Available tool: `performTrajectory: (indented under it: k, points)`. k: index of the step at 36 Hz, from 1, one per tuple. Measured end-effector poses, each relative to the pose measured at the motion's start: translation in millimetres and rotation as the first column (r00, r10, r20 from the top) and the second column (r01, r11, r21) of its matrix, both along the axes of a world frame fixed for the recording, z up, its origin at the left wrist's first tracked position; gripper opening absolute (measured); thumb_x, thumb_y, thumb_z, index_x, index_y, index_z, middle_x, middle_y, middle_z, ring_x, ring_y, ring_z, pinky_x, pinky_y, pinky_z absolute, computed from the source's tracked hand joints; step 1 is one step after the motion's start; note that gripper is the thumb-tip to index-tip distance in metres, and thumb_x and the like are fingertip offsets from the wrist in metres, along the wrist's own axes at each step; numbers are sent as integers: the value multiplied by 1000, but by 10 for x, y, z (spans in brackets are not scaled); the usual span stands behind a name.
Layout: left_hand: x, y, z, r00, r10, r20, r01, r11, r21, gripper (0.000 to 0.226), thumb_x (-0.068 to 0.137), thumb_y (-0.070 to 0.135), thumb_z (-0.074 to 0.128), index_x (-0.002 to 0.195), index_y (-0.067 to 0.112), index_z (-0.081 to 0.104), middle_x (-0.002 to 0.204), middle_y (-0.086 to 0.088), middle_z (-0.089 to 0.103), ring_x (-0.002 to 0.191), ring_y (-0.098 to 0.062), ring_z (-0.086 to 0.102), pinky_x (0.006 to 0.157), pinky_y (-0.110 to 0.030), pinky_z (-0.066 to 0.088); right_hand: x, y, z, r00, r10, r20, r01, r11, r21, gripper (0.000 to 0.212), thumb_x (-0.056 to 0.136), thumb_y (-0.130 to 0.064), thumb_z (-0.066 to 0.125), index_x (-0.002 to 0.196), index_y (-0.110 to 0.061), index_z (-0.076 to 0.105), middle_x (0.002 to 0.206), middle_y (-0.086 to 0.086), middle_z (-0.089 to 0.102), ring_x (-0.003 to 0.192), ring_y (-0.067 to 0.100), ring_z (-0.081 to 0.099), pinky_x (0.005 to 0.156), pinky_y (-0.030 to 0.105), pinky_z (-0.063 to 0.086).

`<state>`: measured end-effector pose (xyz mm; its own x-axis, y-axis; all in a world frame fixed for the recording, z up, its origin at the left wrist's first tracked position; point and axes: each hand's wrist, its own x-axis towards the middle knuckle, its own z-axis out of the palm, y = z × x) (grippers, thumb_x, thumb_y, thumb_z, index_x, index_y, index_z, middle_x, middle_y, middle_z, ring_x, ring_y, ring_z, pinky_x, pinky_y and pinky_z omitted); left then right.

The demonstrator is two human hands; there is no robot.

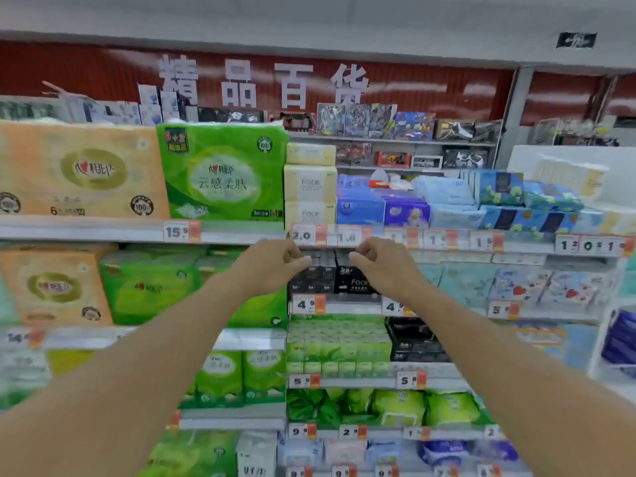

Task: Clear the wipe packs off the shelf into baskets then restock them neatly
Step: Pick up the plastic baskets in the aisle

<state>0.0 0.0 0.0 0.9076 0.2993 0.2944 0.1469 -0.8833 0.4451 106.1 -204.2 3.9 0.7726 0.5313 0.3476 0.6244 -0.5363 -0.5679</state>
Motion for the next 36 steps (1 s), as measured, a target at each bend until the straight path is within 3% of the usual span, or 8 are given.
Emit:
performTrajectory:
  k: [5, 8, 12, 15, 19, 23, 26, 36]
  points:
    - [-453, -93, -1958, 951, 0, -310, -93, 954, -286, 32, 95, 47, 59, 104, 17, 68, 102, -1, 67, 93, -18, 62, 83, -35, 52, -345, 149, -1931, 934, 98, -345, -198, 943, -267, 18, 100, -32, 58, 88, -20, 63, 80, -8, 55, 75, 13, 54, 65, 27, 42]
    - [-1116, -207, -3260, 842, 27, -538, -284, 871, -401, 24, 93, 38, 64, 96, 15, 70, 98, -6, 71, 90, -21, 65, 79, -33, 53, -801, 102, -3279, 825, 8, -565, -290, 864, -412, 21, 97, -25, 62, 81, -13, 66, 73, 1, 58, 71, 21, 57, 72, 39, 54]
    - [-2248, -459, -4540, 671, 92, -735, -605, 642, -472, 20, 93, 32, 64, 77, 20, 61, 86, -7, 67, 89, -25, 64, 73, -28, 45, -1572, -83, -4652, 671, -143, -728, -481, 663, -574, 32, 90, -21, 65, 99, 10, 64, 83, 24, 67, 72, 26, 59, 72, 47, 55]
    - [-3063, -644, -5073, 591, 173, -788, -772, 405, -490, 26, 93, 31, 64, 71, 19, 57, 81, -1, 61, 83, -20, 58, 72, -25, 42, -2145, -114, -5178, 609, -153, -778, -616, 527, -585, 24, 89, -24, 66, 101, -4, 61, 98, 14, 70, 90, 29, 67, 85, 44, 55]
    - [-3945, -759, -5363, 500, 258, -827, -866, 148, -477, 20, 91, 33, 65, 75, 21, 62, 95, -5, 70, 94, -22, 66, 82, -28, 51, -2760, 108, -5498, 580, -156, -800, -724, 353, -593, 36, 92, -25, 66, 119, -3, 59, 107, 13, 68, 98, 28, 66, 88, 40, 54]
    - [-4664, -624, -5417, 444, 379, -812, -858, -81, -507, 23, 90, 31, 68, 89, 8, 70, 100, -15, 72, 98, -29, 68, 92, -41, 55, -3258, 657, -5549, 594, -120, -796, -769, 208, -605, 27, 94, -22, 63, 112, -2, 62, 89, 12, 63, 71, 24, 60, 65, 33, 52]
    - [-5119, -399, -5376, 397, 496, -773, -807, -213, -551, 14, 89, 30, 67, 82, 19, 68, 98, -7, 70, 102, -27, 66, 96, -40, 53, -3637, 1266, -5485, 604, -27, -796, -787, 139, -602, 15, 95, -20, 61, 99, -6, 58, 85, 13, 62, 66, 24, 58, 63, 32, 50]
    - [-6106, 1122, -4956, 303, 655, -692, -804, -213, -555, 16, 88, 33, 64, 75, 23, 68, 88, -1, 72, 88, -21, 68, 84, -32, 54, -4755, 3517, -4980, 531, 198, -824, -841, 241, -484, 19, 96, -17, 62, 78, -16, 58, 80, 12, 65, 59, 19, 54, 49, 25, 40]
